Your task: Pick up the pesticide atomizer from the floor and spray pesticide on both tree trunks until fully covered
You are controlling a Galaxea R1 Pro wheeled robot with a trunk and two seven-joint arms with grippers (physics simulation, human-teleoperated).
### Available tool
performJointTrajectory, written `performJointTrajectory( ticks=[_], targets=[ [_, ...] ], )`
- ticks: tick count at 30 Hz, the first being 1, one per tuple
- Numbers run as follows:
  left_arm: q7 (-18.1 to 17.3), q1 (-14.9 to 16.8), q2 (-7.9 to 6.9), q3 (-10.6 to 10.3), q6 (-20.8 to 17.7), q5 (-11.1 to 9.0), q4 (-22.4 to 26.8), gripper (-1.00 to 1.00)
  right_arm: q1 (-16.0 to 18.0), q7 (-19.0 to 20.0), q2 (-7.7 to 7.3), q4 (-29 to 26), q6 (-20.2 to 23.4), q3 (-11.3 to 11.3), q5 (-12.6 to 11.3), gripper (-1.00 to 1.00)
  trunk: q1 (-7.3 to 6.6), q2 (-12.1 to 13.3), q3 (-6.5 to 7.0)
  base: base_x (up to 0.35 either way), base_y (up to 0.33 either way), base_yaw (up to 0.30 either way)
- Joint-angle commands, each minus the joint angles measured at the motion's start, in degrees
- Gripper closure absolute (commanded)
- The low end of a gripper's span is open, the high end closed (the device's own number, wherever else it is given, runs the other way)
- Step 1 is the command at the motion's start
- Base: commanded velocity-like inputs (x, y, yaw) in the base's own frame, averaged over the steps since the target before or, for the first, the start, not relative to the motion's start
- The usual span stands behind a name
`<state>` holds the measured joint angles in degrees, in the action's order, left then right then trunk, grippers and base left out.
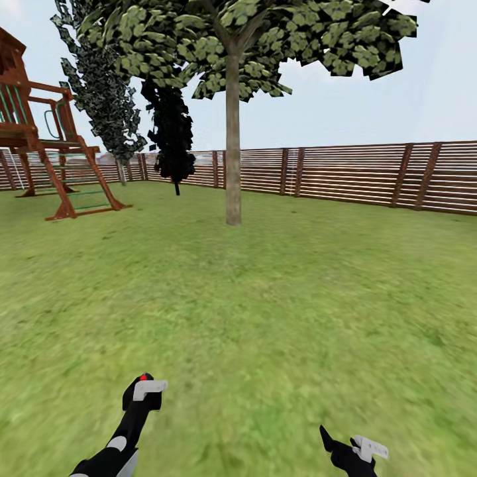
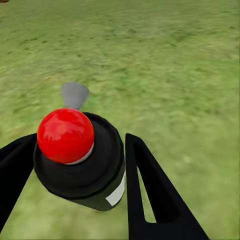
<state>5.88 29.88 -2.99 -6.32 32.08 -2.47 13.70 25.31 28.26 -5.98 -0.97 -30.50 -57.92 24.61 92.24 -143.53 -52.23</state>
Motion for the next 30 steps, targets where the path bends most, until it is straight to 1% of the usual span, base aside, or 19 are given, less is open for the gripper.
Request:
performJointTrajectory(
  ticks=[1,30],
  targets=[
    [0.0,0.0,0.0,0.0,0.0,0.0,0.0,1.0,0.0,0.0,0.0,0.0,0.0,0.0,0.0,-1.0,0.0,0.0,0.0,0.329,0.0,0.0],
    [0.0,0.0,0.0,0.0,0.0,0.0,0.0,1.0,0.0,0.0,0.0,0.0,0.0,0.0,0.0,-1.0,0.0,0.0,0.0,0.329,0.0,0.0]
  ],
)
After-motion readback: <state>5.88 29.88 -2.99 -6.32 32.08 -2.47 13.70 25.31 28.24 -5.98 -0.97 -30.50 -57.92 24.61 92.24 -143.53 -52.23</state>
